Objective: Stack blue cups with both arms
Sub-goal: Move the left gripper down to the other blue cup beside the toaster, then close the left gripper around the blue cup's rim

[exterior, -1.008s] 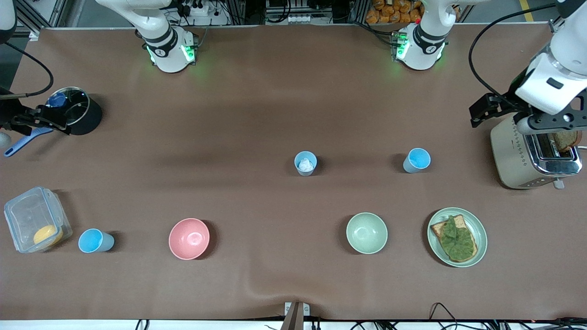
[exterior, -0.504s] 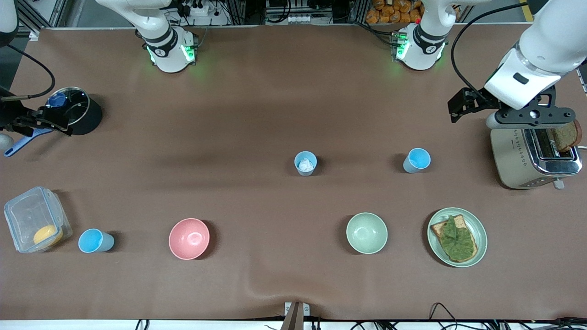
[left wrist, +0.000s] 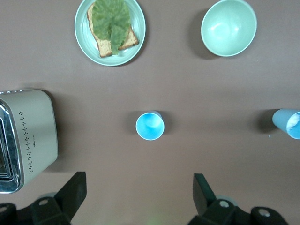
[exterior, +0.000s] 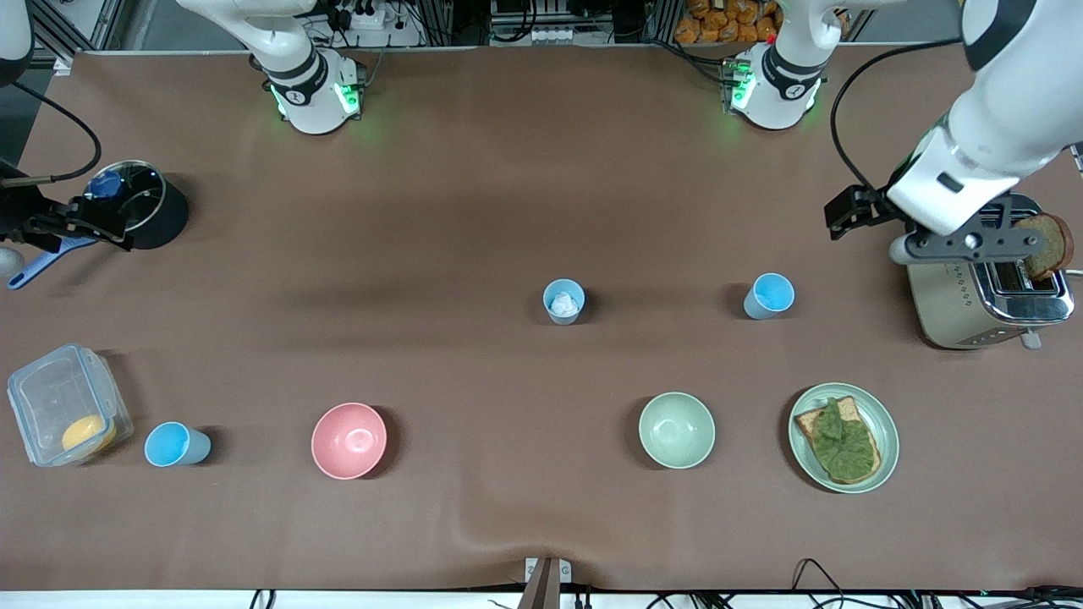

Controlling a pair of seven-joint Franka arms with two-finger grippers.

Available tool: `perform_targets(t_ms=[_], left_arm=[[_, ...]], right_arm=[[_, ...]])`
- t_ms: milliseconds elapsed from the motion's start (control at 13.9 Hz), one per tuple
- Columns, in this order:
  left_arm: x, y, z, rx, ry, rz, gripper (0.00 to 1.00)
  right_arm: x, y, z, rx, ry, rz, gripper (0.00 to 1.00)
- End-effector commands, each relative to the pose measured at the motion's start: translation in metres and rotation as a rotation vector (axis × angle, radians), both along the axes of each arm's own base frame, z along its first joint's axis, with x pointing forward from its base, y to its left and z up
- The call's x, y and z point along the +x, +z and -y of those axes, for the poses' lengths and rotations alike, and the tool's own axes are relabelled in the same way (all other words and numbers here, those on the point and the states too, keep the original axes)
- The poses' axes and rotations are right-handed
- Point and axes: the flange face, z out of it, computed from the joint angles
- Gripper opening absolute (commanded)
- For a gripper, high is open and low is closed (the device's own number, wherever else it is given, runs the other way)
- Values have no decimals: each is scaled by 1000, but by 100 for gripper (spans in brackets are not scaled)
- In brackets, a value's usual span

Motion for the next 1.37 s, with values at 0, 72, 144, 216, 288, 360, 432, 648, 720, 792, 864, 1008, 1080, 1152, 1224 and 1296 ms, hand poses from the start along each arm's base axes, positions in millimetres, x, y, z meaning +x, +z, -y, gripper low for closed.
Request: perform_targets(t_ms=[0,72,144,216,288,360,432,648,720,792,864,1008,1080,1152,1224,1296], left_arm=[[-15,-10,23,91,-64,-4,100],[-17,-17,30,103,-85,-14,100],[-12,-20,24,74,-90,-2,100],[-7,-28,17,50,-107,-3,100],[-7,-48,16,52,-131,-34,100],[-9,-57,16,55,-131,-38,100],[-7,-66,15,37,-123,-33,100],[-6,-108,8,-46,-90,6,100],[-7,-122,7,-64,-82,23,100],[-9,-135,6,-82,-72,33,100],[-8,-149,1,-89,-61,48,100],[-15,-185,0,-98,-58,89,100],[-20,-203,0,-102,-61,105,100],[-23,-220,0,-108,-60,108,100],[-28,-236,1,-132,-41,119,100],[-34,-251,3,-156,-21,129,100]], right_arm=[[4,4,-2,0,-3,5,100],[4,4,-2,0,-3,5,100],[4,3,-2,0,-1,4,100],[4,2,-2,-1,2,0,100],[4,0,-3,-3,3,-3,100],[5,-3,-3,-4,3,-7,100],[6,-3,-5,-4,6,-9,100],[6,-3,-8,-4,11,-9,100],[6,-3,-9,-4,13,-9,100],[7,-4,-10,-4,13,-11,100],[7,-5,-13,-4,19,-12,100],[8,-6,-15,-3,22,-14,100],[8,-6,-15,-3,22,-14,100],[9,-6,-15,-3,22,-14,100],[8,-7,-16,-3,23,-15,100],[9,-7,-20,-3,29,-15,100]])
